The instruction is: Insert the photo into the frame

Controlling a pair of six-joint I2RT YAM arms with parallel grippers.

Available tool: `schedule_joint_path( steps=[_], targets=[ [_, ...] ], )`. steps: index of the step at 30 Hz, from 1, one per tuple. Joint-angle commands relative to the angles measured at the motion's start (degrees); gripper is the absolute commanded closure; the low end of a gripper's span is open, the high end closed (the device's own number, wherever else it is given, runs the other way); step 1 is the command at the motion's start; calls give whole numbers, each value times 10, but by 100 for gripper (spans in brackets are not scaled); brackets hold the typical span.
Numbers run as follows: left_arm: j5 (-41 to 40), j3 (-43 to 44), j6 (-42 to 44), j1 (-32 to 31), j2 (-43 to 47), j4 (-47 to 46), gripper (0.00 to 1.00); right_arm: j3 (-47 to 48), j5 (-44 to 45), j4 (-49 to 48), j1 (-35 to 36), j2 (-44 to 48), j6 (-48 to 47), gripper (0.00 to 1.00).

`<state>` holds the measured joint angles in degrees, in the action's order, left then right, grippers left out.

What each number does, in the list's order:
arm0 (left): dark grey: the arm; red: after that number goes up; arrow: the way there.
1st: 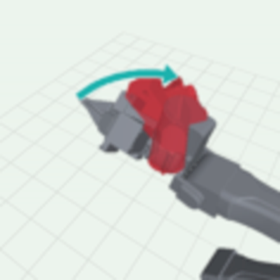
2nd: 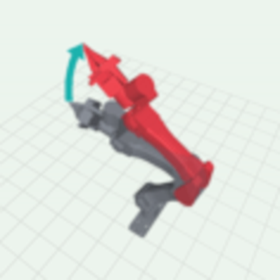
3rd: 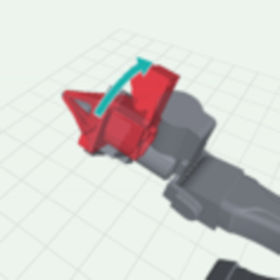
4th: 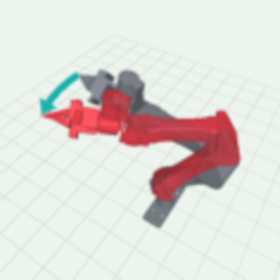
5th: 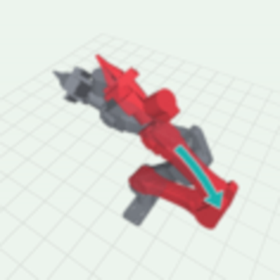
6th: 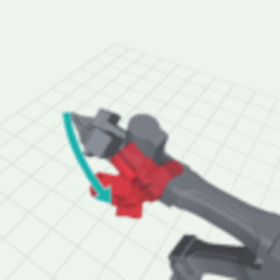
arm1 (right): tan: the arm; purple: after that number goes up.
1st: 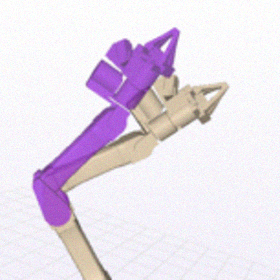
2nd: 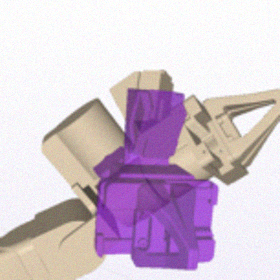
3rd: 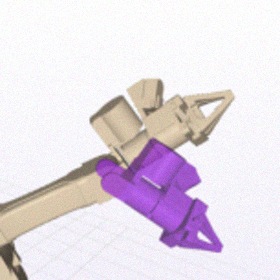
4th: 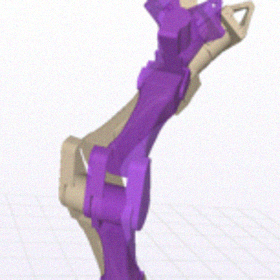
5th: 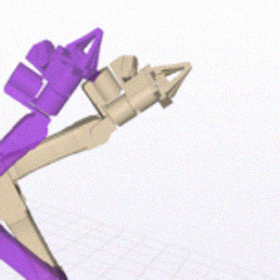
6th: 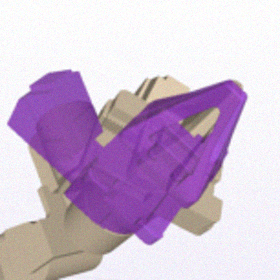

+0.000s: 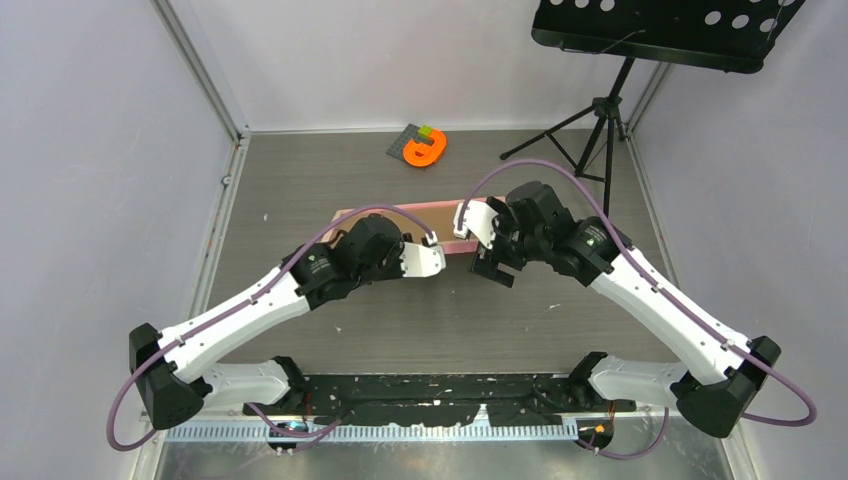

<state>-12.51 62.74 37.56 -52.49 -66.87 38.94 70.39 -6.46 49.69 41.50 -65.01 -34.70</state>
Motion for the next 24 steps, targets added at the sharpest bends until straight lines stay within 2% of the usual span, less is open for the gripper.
schedule_joint_path(
  steps=[1, 12, 24],
  targets=[
    [14, 26, -11, 1, 22, -2, 100, 37, 39, -17, 2, -11, -39, 9],
    [29, 24, -2, 1, 41, 9, 100, 33, 31, -31, 7, -30, -64, 9],
    [63, 22, 1, 7, 63, 25, 100, -34, 14, -122, 15, -16, -84, 14]
  ],
)
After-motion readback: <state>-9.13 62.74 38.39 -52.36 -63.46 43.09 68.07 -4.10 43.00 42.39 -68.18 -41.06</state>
